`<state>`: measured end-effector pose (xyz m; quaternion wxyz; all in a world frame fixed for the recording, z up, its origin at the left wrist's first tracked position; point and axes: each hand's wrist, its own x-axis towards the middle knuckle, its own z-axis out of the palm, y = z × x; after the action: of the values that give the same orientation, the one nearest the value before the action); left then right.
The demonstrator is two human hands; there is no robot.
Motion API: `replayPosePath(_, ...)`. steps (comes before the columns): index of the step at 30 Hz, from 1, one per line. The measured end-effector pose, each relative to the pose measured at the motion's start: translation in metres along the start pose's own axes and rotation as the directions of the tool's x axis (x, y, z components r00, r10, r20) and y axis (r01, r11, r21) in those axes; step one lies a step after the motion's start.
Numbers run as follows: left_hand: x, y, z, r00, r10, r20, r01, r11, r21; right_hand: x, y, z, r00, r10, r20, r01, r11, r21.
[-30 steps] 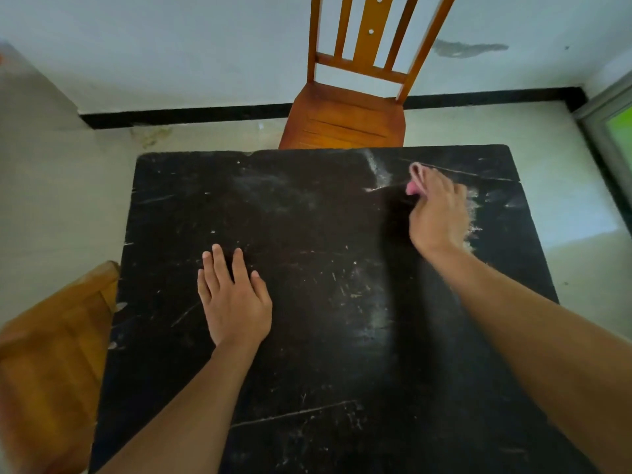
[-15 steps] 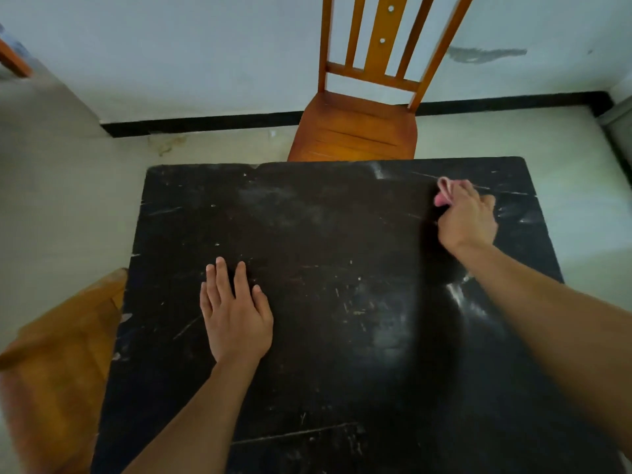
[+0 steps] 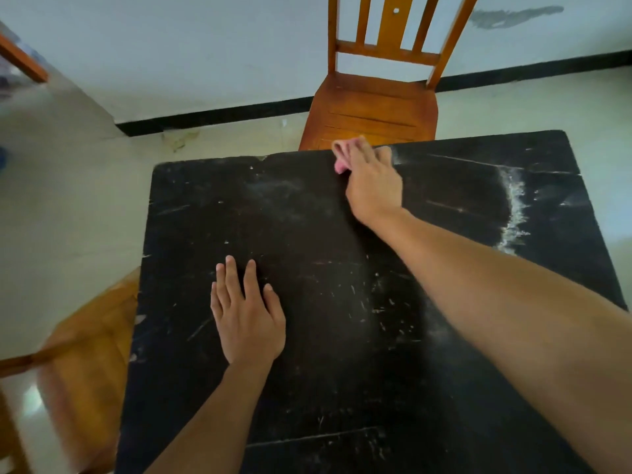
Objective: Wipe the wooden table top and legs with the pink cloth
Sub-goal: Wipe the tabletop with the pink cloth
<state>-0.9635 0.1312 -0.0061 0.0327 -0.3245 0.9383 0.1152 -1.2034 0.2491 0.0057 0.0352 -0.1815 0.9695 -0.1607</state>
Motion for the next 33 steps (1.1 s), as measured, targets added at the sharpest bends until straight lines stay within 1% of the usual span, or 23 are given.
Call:
replayPosePath(2,-0.001,0.000,0.000,1.000,0.011,-0.002,-0.011,1.000,-0.005,0.010,0.045,-0.018,0.990,0.131,-0.060,-0.130,0.991,0.017)
replayPosePath(5,0.000,0.000,-0.001,1.000,0.007,-0.004,-0.007,1.000,-0.016,0.010,0.125,-0.053,0.931,0.345,-0.121,-0.351,0.936,-0.034)
replayPosePath(8,0.000,0.001,-0.001,1.000,0.015,-0.005,-0.016,1.000,-0.014,0.004,0.188,-0.091,0.863,0.499,-0.075,-0.504,0.860,-0.083)
replayPosePath(10,0.001,0.002,-0.002,1.000,0.015,0.003,-0.015,1.000,-0.010,-0.001,0.204,-0.113,0.814,0.579,-0.038,-0.580,0.814,-0.022)
replayPosePath(11,0.001,0.002,-0.002,1.000,0.014,0.008,-0.014,1.000,-0.011,-0.004,0.203,-0.119,0.802,0.595,-0.047,-0.594,0.804,0.027)
replayPosePath(12,0.001,0.003,-0.003,1.000,0.014,0.011,-0.014,1.000,-0.014,-0.009,0.196,-0.123,0.810,0.581,-0.082,-0.577,0.814,0.071)
replayPosePath(14,0.002,0.004,-0.004,1.000,0.012,0.012,-0.012,1.000,-0.015,-0.028,0.168,-0.122,0.863,0.478,-0.165,-0.465,0.878,0.110)
replayPosePath(16,0.002,0.004,-0.004,1.000,0.013,0.006,-0.013,1.000,-0.017,-0.061,0.131,-0.110,0.926,0.320,-0.202,-0.314,0.947,0.062)
replayPosePath(18,0.002,0.004,-0.004,1.000,0.019,-0.009,-0.019,0.999,-0.027,-0.104,0.099,-0.089,0.965,0.147,-0.215,-0.143,0.989,0.036)
replayPosePath(20,0.001,0.004,-0.003,0.999,0.022,-0.037,-0.023,0.999,-0.046,-0.155,0.075,-0.064,0.981,0.010,-0.193,0.002,0.998,0.061)
replayPosePath(22,0.000,0.004,-0.003,0.998,0.020,-0.063,-0.023,0.998,-0.053,-0.208,0.058,-0.041,0.989,-0.098,-0.114,0.107,0.992,0.072)
replayPosePath(24,-0.002,0.005,-0.002,0.996,0.021,-0.087,-0.026,0.998,-0.053,-0.248,0.061,-0.026,0.976,-0.212,-0.053,0.214,0.976,0.042)
replayPosePath(25,-0.002,0.004,-0.001,0.995,0.026,-0.095,-0.030,0.998,-0.050,-0.256,0.074,-0.023,0.966,-0.251,-0.067,0.253,0.967,0.012)
replayPosePath(26,-0.002,0.004,0.000,0.995,0.028,-0.100,-0.032,0.999,-0.042,-0.255,0.093,-0.023,0.963,-0.248,-0.106,0.248,0.969,-0.015)
replayPosePath(27,-0.002,0.004,0.001,0.995,0.030,-0.099,-0.034,0.999,-0.032,-0.249,0.113,-0.027,0.968,-0.203,-0.146,0.201,0.979,-0.027)
replayPosePath(29,0.000,0.003,0.002,0.996,0.039,-0.076,-0.040,0.999,-0.007,-0.228,0.155,-0.045,0.983,-0.033,-0.183,0.026,0.999,-0.040)
replayPosePath(31,0.000,0.006,-0.001,0.998,0.031,-0.048,-0.030,0.999,0.020,-0.203,0.194,-0.071,0.982,0.147,-0.121,-0.153,0.987,-0.045)
replayPosePath(32,-0.003,0.012,-0.003,0.999,0.028,-0.039,-0.027,0.999,0.024,-0.195,0.208,-0.086,0.975,0.208,-0.082,-0.210,0.977,-0.021)
replayPosePath(33,-0.010,0.021,-0.006,0.998,0.043,-0.038,-0.042,0.999,0.024,-0.192,0.216,-0.101,0.968,0.241,-0.075,-0.242,0.970,0.002)
